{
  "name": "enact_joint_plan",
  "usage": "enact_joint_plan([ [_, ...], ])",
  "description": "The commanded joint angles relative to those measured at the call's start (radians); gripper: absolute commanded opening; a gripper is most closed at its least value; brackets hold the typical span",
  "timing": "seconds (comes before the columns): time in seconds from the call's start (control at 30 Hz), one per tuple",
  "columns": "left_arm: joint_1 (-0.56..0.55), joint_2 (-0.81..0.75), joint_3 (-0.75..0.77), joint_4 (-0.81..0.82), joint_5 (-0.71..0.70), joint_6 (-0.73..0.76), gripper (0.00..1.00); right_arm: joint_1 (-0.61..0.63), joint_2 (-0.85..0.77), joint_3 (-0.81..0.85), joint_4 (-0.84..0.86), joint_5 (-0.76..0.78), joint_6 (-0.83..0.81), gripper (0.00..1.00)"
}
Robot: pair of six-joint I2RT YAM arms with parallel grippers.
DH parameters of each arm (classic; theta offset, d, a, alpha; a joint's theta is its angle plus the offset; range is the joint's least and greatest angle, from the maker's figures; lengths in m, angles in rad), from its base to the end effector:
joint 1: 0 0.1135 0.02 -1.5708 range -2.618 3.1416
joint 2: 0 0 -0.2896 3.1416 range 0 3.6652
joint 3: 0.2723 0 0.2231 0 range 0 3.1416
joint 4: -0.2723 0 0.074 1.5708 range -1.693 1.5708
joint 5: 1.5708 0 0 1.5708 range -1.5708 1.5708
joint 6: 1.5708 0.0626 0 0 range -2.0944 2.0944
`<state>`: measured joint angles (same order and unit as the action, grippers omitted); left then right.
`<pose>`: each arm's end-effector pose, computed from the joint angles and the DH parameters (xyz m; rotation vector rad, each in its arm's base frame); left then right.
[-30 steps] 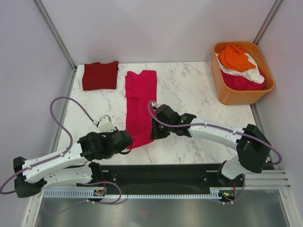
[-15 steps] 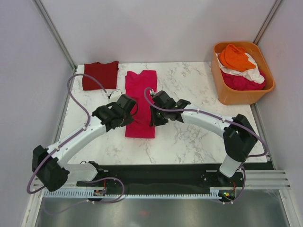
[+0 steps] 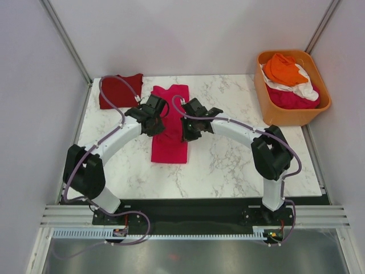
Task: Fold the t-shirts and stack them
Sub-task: Fold the tshirt
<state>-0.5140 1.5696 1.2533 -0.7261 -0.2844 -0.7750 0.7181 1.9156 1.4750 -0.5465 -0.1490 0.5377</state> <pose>0.2787 -0.1372 0.2775 -0.4299 2.5162 -0.1227 0.3047 0.2786 0.2353 -0.3017 2.6674 0.6357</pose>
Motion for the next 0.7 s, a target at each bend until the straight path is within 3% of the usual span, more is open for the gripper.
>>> enact_joint_plan([
  [0.0, 0.025, 0.064, 0.072, 0.048, 0.033, 0.068, 0.02, -0.017, 0.061, 0.093, -0.013, -0.018, -0.038, 0.0],
  [0.03, 0.038, 0.084, 0.081, 0.05, 0.033, 0.069, 0.02, -0.023, 0.078, 0.109, -0.023, -0.02, -0.042, 0.0],
  [0.13, 0.069, 0.161, 0.123, 0.056, 0.036, 0.069, 0.02, -0.039, 0.141, 0.182, -0.052, -0.011, -0.047, 0.13],
  [0.27, 0.118, 0.265, 0.222, 0.073, 0.057, 0.086, 0.14, -0.066, 0.221, 0.305, -0.073, 0.012, -0.065, 0.61],
  [0.37, 0.16, 0.366, 0.311, 0.053, 0.085, 0.111, 0.23, -0.101, 0.298, 0.452, -0.124, 0.025, -0.097, 0.9],
  [0.4, 0.17, 0.386, 0.348, 0.053, 0.112, 0.111, 0.54, -0.112, 0.327, 0.488, -0.139, 0.025, -0.105, 0.91],
  [0.43, 0.189, 0.388, 0.363, 0.051, 0.12, 0.108, 0.77, -0.132, 0.335, 0.513, -0.154, 0.019, -0.111, 0.91],
  [0.47, 0.196, 0.385, 0.374, 0.044, 0.126, 0.105, 0.88, -0.141, 0.335, 0.537, -0.158, 0.013, -0.122, 0.92],
  [0.53, 0.212, 0.334, 0.37, 0.039, 0.1, 0.082, 0.99, -0.157, 0.298, 0.527, -0.158, 0.026, -0.133, 0.92],
  [0.67, 0.213, 0.221, 0.289, 0.04, 0.042, 0.083, 1.0, -0.158, 0.183, 0.362, -0.095, 0.052, -0.195, 0.93],
])
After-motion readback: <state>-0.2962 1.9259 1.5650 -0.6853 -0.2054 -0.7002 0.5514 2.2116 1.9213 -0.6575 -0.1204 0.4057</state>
